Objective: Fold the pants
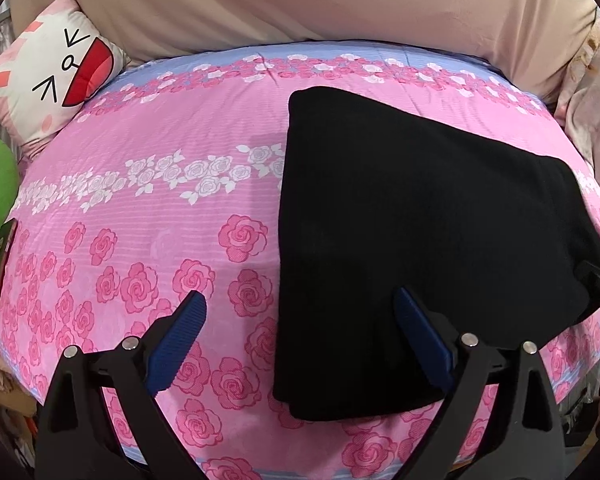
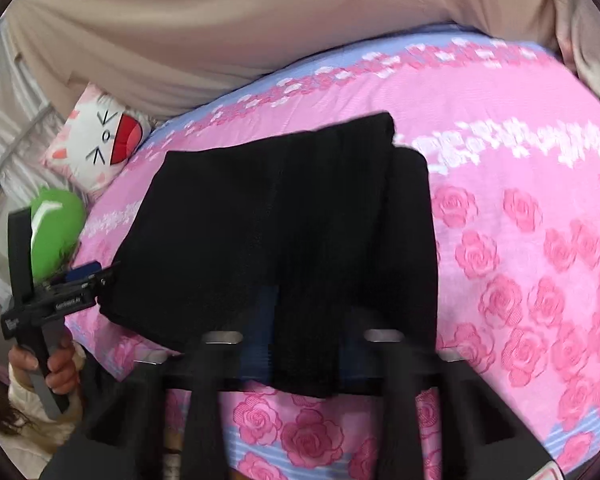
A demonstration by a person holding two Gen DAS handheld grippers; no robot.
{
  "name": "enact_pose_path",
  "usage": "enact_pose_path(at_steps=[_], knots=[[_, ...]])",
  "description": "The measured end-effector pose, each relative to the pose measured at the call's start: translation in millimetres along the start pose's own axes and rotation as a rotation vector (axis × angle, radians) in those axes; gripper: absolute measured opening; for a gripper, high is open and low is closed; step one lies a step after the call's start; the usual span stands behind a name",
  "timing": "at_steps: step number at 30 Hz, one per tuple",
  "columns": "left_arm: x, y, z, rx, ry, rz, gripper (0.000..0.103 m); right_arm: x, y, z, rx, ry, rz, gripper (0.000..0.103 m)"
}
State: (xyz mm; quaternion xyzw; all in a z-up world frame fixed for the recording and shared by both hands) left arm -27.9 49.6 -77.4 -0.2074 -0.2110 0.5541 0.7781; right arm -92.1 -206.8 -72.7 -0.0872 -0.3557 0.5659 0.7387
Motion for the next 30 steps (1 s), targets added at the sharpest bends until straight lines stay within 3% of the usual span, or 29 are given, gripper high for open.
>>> enact_pose_path(at_steps=[3,5,7,10,12,14,17,21,24,28,30], knots=[[-0.9,2.2,1.3,0.0,-0.007,-0.01,0.093,16.1,-1.9,21.1,-0.056,0.012,0.063,0.017],[-1.5,3.6,-0.6,-0.003,-0.002,-0.003,0.098,1.0,5.6,4.1,-0.026,0.08,0.059,0.019],[-1.8,3.9,-2.7,0.0,-0.001,0.003,0.098,-12.4,11.1,-6.8,-0.029,0.048,0.028,0.021],[-0.8,3.1,-2.6,0.001,-0.003,0.006,0.098,-16.5,4.9,5.1,-0.016,0.004,-0.048,0.031],[-0.4,2.1,-2.2,0.001,-0.004,0.002,0.098,-18.4,-3.0,17.2,-0.04,0.036,-0.059,0.049],[-0.5,1.5,-2.3,0.002,-0.004,0.003,0.098,-20.8,-10.3,28.5,-0.076,0.074,-0.074,0.055],[-0.6,1.2,-3.1,0.003,-0.007,0.003,0.098,-5.4,-21.5,40.0,-0.124,0.053,-0.034,0.051],[0.4,0.8,-5.5,0.005,-0.013,0.001,0.098,42.2,-35.1,28.0,-0.116,0.005,0.126,0.023],[0.7,0.7,-6.2,0.007,-0.014,0.001,0.098,60.7,-55.6,4.2,-0.1,0.025,0.208,0.023],[0.5,0.1,-6.7,0.009,-0.017,0.003,0.098,35.9,-99.2,-36.1,-0.068,0.092,0.169,0.023],[1.2,0.0,-7.2,0.01,-0.013,0.007,0.098,-3.1,-109.6,-73.2,0.011,0.225,0.109,0.019]])
Point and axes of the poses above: each gripper's, at about its wrist camera, not at the fingertips, and z roughly against the way its jaws point, x to its left, y to its underside, the point moved 4 cm from there along -z, roughly the way its jaws point, and after that the axes turned 7 degrees about -z, right-handed, at the moved point
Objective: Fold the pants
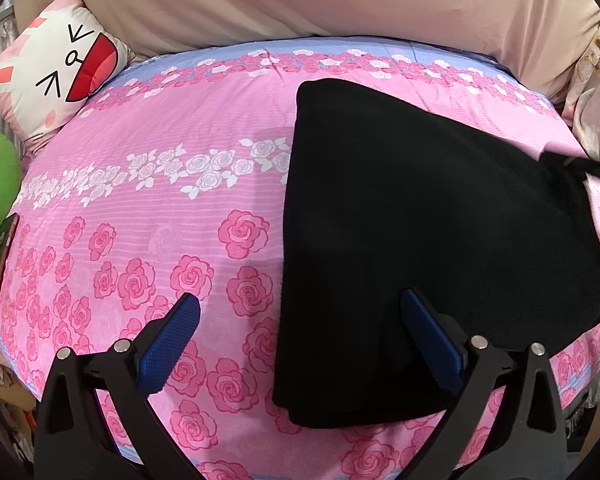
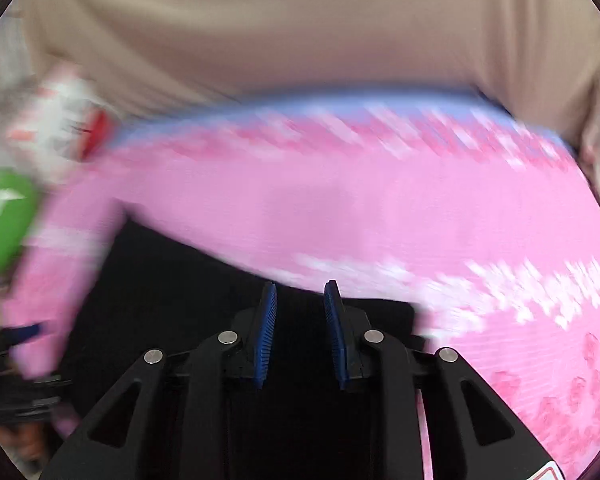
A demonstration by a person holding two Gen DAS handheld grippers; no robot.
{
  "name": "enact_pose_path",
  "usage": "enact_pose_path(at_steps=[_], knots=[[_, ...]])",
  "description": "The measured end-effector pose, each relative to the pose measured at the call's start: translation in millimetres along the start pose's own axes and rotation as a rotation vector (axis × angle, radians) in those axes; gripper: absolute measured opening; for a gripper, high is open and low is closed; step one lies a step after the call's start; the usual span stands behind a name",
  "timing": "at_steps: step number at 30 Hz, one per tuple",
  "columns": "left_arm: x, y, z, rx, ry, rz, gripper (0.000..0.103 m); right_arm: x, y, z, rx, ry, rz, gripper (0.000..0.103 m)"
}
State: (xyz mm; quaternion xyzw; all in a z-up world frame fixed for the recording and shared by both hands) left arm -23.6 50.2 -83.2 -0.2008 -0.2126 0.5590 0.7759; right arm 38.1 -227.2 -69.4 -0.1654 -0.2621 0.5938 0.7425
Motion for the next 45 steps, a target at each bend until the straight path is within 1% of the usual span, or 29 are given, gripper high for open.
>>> enact_pose_path(at_steps=[1,2,5,6,7,8,9,12,13,15,17,18,19,21,22,23,24,26,29,31,32,36,39,40,41,42,43,44,45], knots=[[0.2,-0.3,-0.4,0.0,0.01,0.003,0.098,-12.4,0.8,-14.5,0.04,0.003,-0.042,0.019],[0.8,-0.6,-1.1,0.002,0.005,0.003,0.098,-18.3,1.1,-12.5,0.039,-0.047,-0.094,0.019],[2.3,-0.7,-4.3,0.008,0.002,0.0,0.098,-7.9,4.3,26.5,-0.061,-0.086,-0.07,0.023],[2.7,-1.2,-5.4,0.01,0.006,0.004,0.098,-4.9,8.9,33.4,-0.074,-0.103,-0.055,0.023],[3.6,-1.7,-6.2,0.012,0.011,0.009,0.098,-4.6,12.8,32.0,-0.063,-0.091,-0.046,0.023],[3.7,-2.1,-6.9,0.013,0.015,0.011,0.098,-6.8,20.6,22.1,-0.03,-0.041,-0.028,0.022],[4.2,-2.6,-7.5,0.013,0.018,0.011,0.098,-9.2,27.1,15.0,-0.007,-0.022,-0.026,0.022],[3.4,-2.7,-6.9,0.018,0.013,0.012,0.098,-6.0,32.7,36.6,-0.04,-0.059,-0.067,0.026],[3.9,-2.3,-6.1,0.016,0.014,0.011,0.098,-5.2,35.1,48.3,-0.064,-0.091,-0.08,0.028],[5.5,-2.5,-3.9,0.012,0.032,0.017,0.098,-9.3,42.9,68.1,-0.086,-0.123,-0.106,0.054],[8.7,-2.5,1.2,0.003,0.114,0.044,0.098,-21.1,55.8,79.3,-0.078,-0.096,-0.123,0.06],[9.9,-2.6,2.6,0.003,0.172,0.062,0.098,-28.8,64.2,81.4,-0.059,-0.092,-0.132,0.066],[11.4,-1.9,1.6,0.017,0.262,0.092,0.098,-33.9,69.8,80.9,-0.038,-0.098,-0.144,0.068],[11.2,-0.1,-6.8,0.062,0.399,0.136,0.098,-52.0,87.6,78.6,0.006,-0.107,-0.201,0.076],[11.1,1.8,-14.9,0.1,0.458,0.169,0.098,-59.1,94.1,75.8,0.021,-0.121,-0.227,0.078],[12.3,2.1,-17.7,0.103,0.475,0.191,0.098,-67.4,102.1,72.1,0.041,-0.145,-0.265,0.079],[11.7,0.6,-17.3,0.09,0.475,0.185,0.098,-74.0,109.0,68.6,0.061,-0.179,-0.308,0.079],[8.5,-1.0,-20.0,0.099,0.476,0.167,0.098,-78.7,116.8,64.2,0.092,-0.28,-0.381,0.079],[2.6,-5.5,-23.6,0.103,0.497,0.152,0.098,-68.8,115.6,53.0,0.139,-0.42,-0.411,0.079],[1.1,-9.5,-25.5,0.104,0.494,0.142,0.098,-58.9,110.9,42.7,0.156,-0.432,-0.394,0.084],[-0.2,-12.2,-27.9,0.101,0.495,0.135,0.098,-54.9,106.6,40.5,0.139,-0.429,-0.38,0.086],[-3.8,-22.8,-36.7,0.1,0.488,0.126,0.098,-37.5,86.8,23.8,0.12,-0.398,-0.327,0.086],[-10.2,-33.4,-46.7,0.089,0.449,0.102,0.097,-29.5,73.3,11.1,0.088,-0.379,-0.288,0.086],[-11.5,-34.9,-48.5,0.084,0.438,0.097,0.092,-27.9,69.8,8.3,0.077,-0.374,-0.281,0.083],[-12.3,-37.7,-49.3,0.078,0.424,0.097,0.076,-28.1,67.4,6.9,0.069,-0.36,-0.282,0.063],[-13.3,-40.2,-48.0,0.073,0.435,0.096,0.065,-28.0,67.6,8.7,0.066,-0.351,-0.279,0.048],[-13.5,-44.4,-43.1,0.062,0.439,0.098,0.048,-27.2,66.7,11.6,0.06,-0.365,-0.279,0.045],[-10.9,-48.1,-34.1,0.042,0.412,0.094,0.03,-25.9,63.9,20.1,0.045,-0.377,-0.281,0.042],[-5.0,-49.9,-21.7,0.022,0.401,0.093,0.026,-23.7,62.5,29.3,0.033,-0.374,-0.268,0.041]])
Point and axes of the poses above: each gripper's, at about its wrist camera, not at the fingertips, and z roughly against the way its jaws point, x to its left, y to its underside, the point moved 4 cm from there along -z, roughly the way its jaws point, and after that the axes turned 7 degrees about -z, right-handed, at the moved point
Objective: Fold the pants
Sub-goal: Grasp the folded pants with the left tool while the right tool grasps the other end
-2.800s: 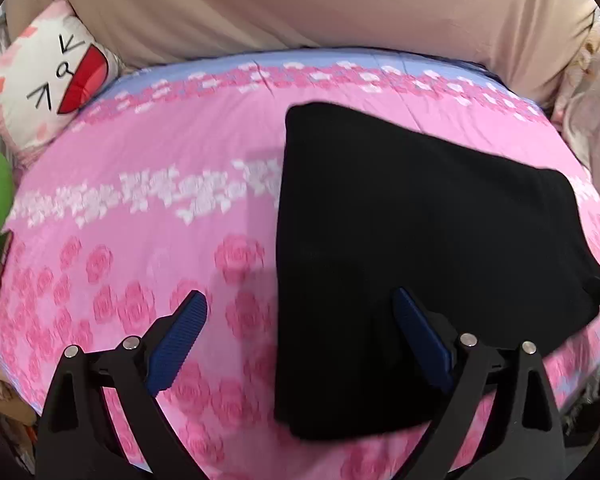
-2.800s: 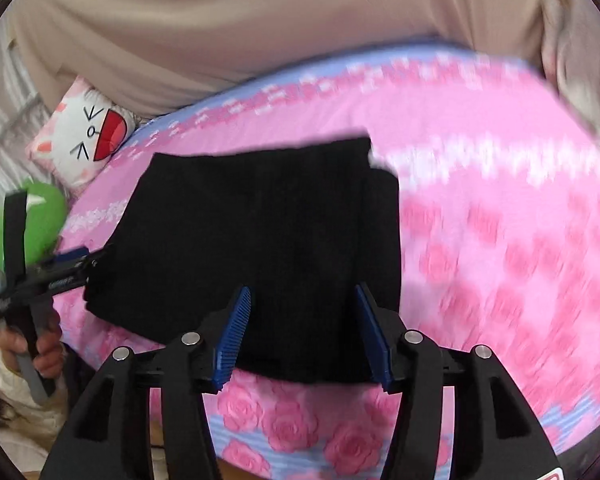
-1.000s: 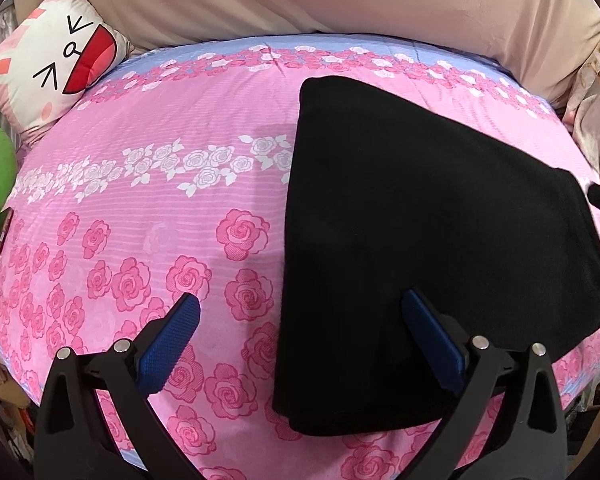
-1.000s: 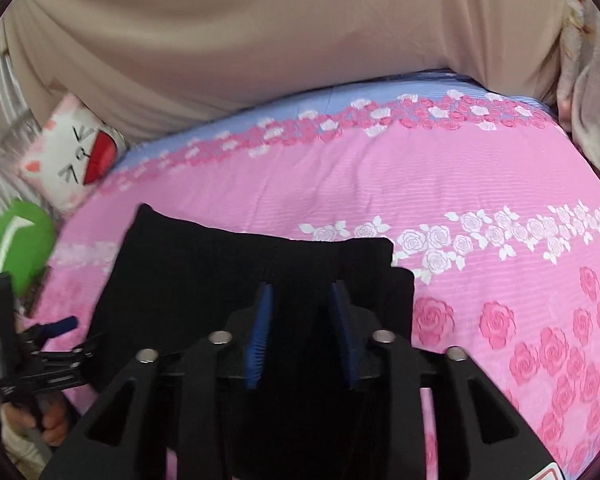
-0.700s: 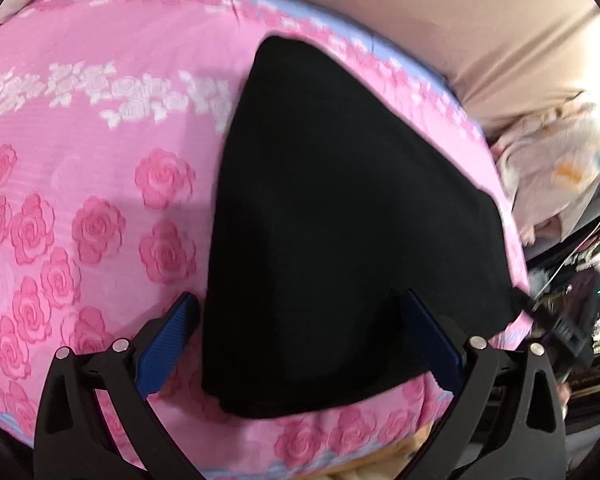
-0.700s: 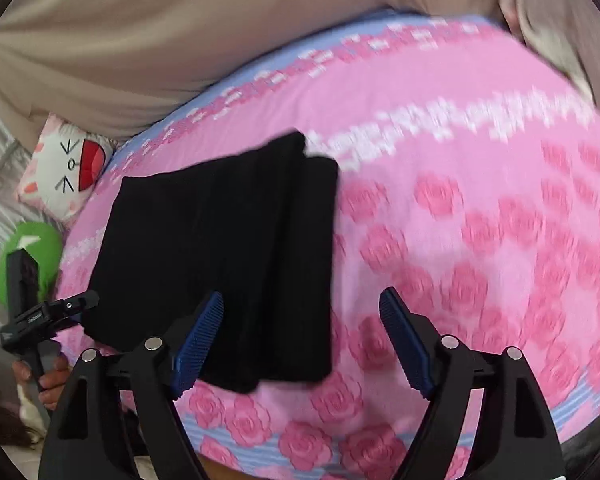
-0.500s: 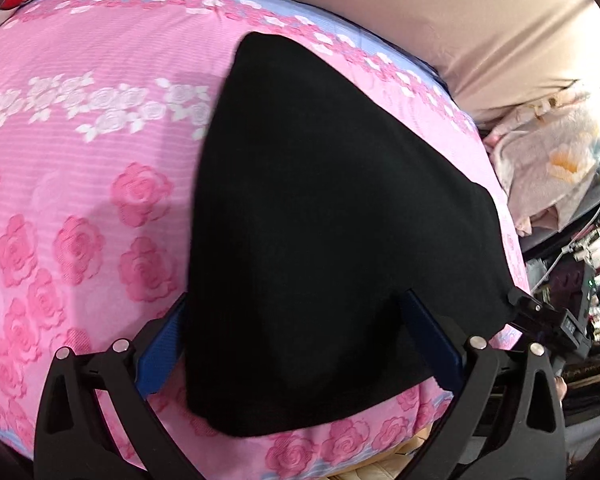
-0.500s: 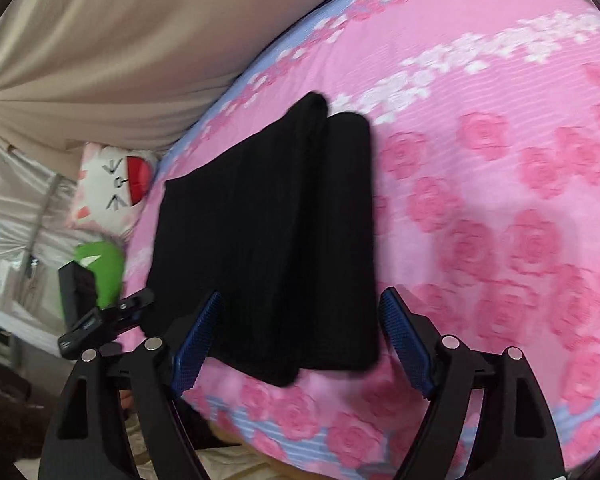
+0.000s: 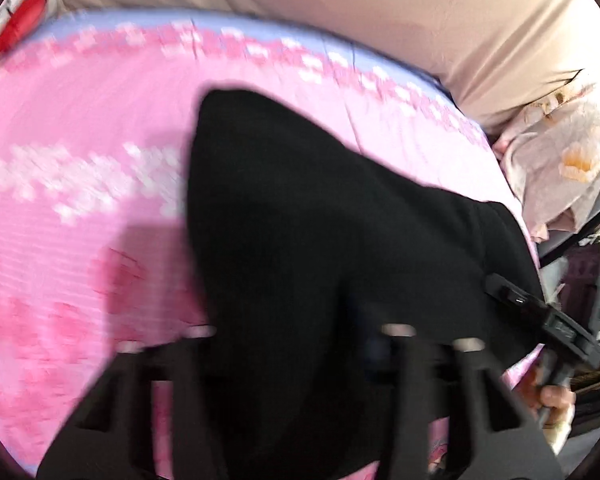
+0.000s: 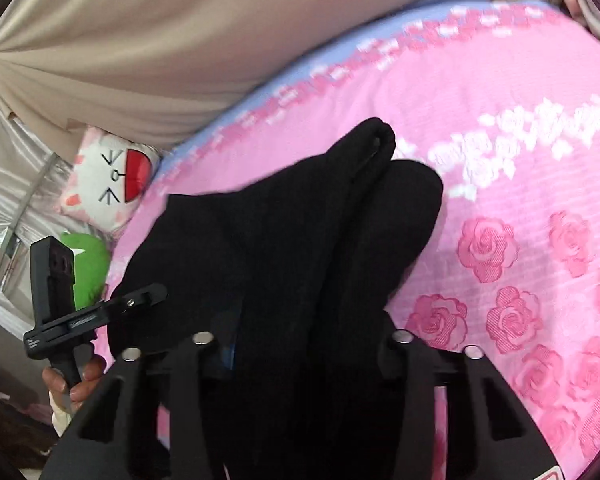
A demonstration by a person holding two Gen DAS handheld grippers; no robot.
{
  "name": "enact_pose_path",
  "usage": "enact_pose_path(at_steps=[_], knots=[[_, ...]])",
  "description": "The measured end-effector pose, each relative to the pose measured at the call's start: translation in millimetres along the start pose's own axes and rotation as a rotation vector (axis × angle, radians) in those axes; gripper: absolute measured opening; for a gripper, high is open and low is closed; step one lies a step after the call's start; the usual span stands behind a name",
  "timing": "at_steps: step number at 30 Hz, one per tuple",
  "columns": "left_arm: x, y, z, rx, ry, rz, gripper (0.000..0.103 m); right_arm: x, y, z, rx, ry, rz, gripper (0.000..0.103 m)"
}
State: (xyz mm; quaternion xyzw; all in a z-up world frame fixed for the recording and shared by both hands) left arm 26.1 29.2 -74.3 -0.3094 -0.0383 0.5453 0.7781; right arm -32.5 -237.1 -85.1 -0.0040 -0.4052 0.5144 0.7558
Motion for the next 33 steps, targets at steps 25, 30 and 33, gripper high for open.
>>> enact_pose_path(at_steps=[25,30,33], knots=[[-14.3,63.1,-5.7,0.104,-0.073,-0.001,0.098,-8.4,62.9,13.4,0.071,0.007,-0.032,0.077],[-16.5,57.4,-11.5,0.105,-0.077,-0.005,0.098,-5.7,56.7,4.6,0.068,-0.02,-0.032,0.08],[-17.7,53.5,-15.8,0.099,-0.089,-0.012,0.098,-4.9,52.8,1.0,0.067,-0.033,-0.028,0.08]])
Point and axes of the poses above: each gripper's, at about its wrist camera, not at the fingertips, and z roughly against the way its jaws point, x to its left, y to its underside, the point moved 4 cm from there along -z, roughly the way its jaws point, and after that the axes turned 7 degrees about -z, right-handed, at the moved point
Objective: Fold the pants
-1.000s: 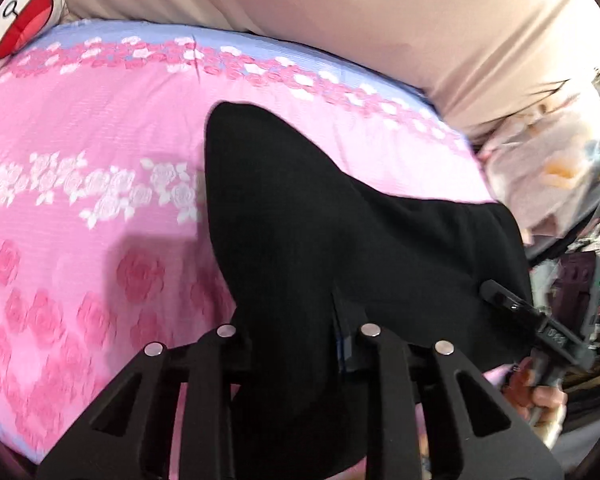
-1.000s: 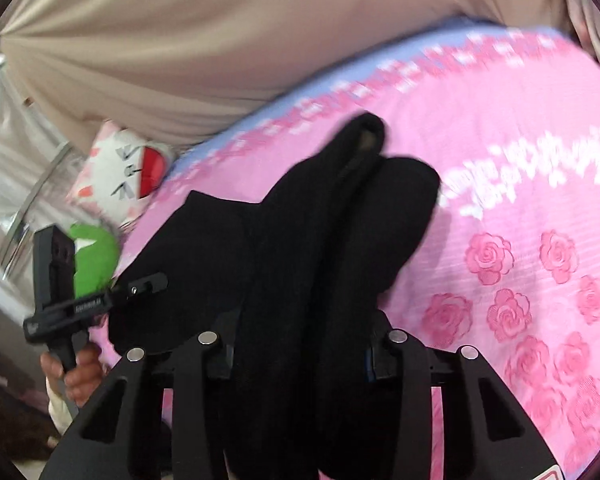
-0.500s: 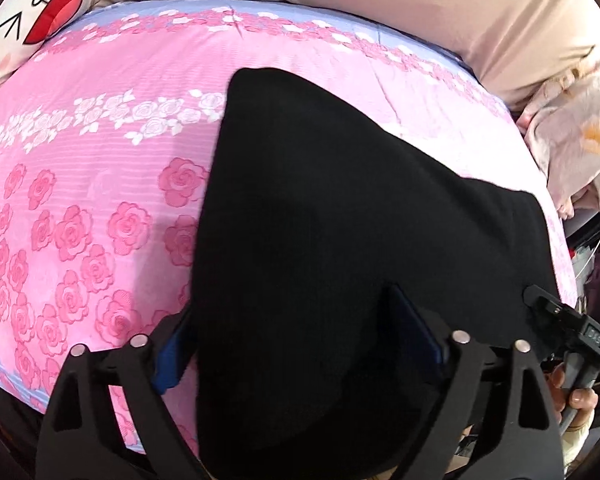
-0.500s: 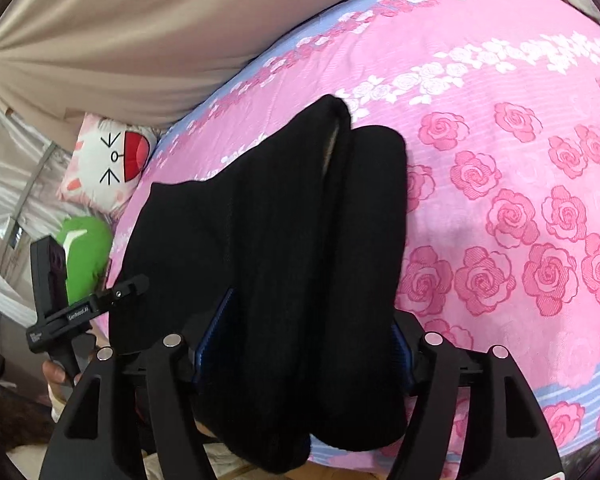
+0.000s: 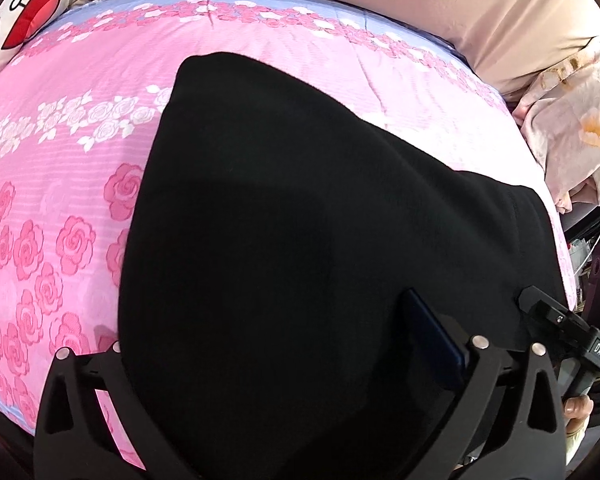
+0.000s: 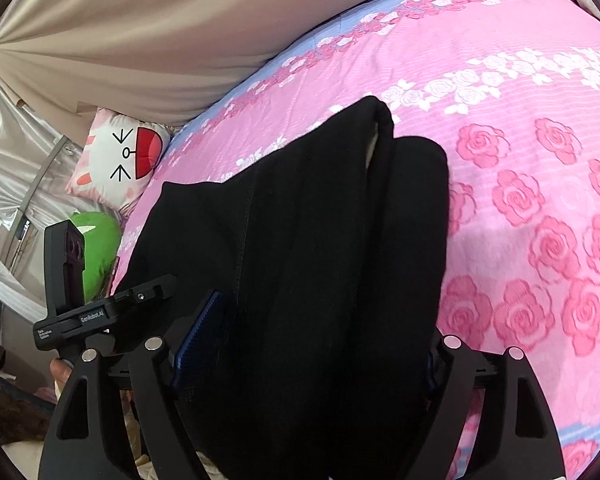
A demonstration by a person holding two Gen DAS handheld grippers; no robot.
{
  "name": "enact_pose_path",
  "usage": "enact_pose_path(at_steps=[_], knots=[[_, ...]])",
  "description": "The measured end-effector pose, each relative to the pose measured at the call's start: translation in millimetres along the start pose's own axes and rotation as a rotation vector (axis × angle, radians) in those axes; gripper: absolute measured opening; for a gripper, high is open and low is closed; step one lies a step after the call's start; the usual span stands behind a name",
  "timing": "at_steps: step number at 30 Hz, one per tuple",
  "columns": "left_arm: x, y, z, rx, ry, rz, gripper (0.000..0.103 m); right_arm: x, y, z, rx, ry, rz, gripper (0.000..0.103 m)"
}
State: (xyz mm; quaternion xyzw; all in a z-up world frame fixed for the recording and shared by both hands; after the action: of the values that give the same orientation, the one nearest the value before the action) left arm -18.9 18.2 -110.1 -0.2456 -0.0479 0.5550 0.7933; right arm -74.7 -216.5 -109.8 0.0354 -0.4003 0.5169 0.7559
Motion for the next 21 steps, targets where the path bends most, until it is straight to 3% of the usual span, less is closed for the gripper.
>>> enact_pose_path(at_steps=[4,8,9,11,14,17,21], knots=[[-1.5,-4.0,-2.6,-0.008,-0.009,-0.005,0.098,-2.5,-2.5,-0.5,-0.008,-0.029,-0.008,0.078],[-2.8,-3.0,1.5,-0.02,-0.011,-0.007,0.094,-4.5,-1.2,1.5,-0.021,-0.004,-0.003,0.057],[-5.8,-3.0,5.7,-0.031,-0.018,-0.022,0.086,-4.8,-0.3,2.5,-0.023,-0.014,-0.014,0.051],[-12.8,-2.8,15.7,-0.051,-0.041,-0.042,0.06,-0.4,1.4,5.5,-0.042,-0.007,-0.01,0.047],[-19.5,-2.1,32.0,-0.079,-0.084,-0.066,0.029,10.2,3.1,12.6,-0.073,0.014,0.008,0.043],[-21.0,-2.6,45.7,-0.102,-0.073,-0.074,0.022,20.0,3.6,23.2,-0.098,0.007,0.022,0.042],[-29.8,-4.8,62.1,-0.137,-0.071,-0.095,0.021,31.8,4.8,37.7,-0.129,0.013,0.063,0.042]])
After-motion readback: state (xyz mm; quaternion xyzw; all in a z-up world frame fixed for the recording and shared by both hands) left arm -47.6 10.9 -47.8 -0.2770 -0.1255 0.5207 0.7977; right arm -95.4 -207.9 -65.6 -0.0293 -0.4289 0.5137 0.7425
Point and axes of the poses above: each gripper's, at about its wrist camera, not at the fingertips, and z roughly against the way its jaws point, x to its left, y to its underside, the point moved 4 cm from there along -z, roughly the way its jaws point, and after that the axes turned 7 degrees about -z, right-handed, at the moved point
